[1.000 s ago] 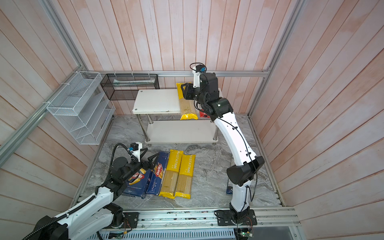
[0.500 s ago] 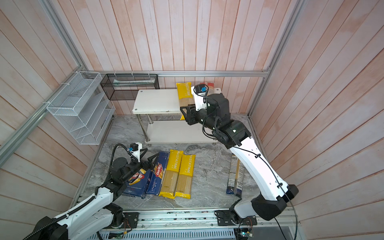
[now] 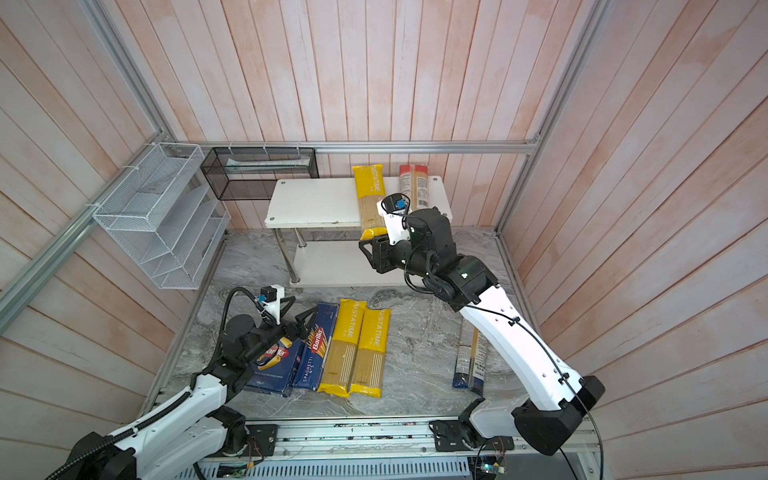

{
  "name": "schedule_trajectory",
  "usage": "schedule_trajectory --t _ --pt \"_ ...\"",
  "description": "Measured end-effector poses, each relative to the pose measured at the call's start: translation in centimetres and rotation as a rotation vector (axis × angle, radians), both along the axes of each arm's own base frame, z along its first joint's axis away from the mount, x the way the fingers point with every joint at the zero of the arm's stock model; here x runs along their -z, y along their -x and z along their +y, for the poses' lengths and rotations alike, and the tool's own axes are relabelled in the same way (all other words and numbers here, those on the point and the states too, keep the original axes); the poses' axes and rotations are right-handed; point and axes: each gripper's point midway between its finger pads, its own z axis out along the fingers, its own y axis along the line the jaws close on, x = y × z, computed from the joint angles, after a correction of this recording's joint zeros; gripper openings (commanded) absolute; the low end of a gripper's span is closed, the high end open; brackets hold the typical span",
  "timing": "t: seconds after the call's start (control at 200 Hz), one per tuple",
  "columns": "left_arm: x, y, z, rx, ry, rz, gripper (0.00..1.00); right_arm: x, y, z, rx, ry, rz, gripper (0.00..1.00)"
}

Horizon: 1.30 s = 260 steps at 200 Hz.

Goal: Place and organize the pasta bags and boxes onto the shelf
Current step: 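Open the right gripper and release the yellow bag on the shelf, then withdraw the right gripper from the shelf down toward the table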

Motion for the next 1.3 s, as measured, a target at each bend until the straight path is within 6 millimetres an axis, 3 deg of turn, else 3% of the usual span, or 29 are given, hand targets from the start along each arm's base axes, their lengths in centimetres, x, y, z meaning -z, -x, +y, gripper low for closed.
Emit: schedule_trajectory --t 0.405,0.87,1.3 --pt "0.1 0.0 0.0 0.000 -0.001 0.003 1.00 2.8 -1.7 1.5 -0.002 0.039 0.046 0.47" --pt "0.0 0.0 0.0 0.000 0.000 0.001 1.00 3.9 -3.4 2.8 -0.006 0.059 0.042 0.48" --pt "-0.2 0.1 0.1 -0.001 0.003 -0.007 1.00 3.7 -4.4 4.0 -0.022 0.057 0.040 0.48"
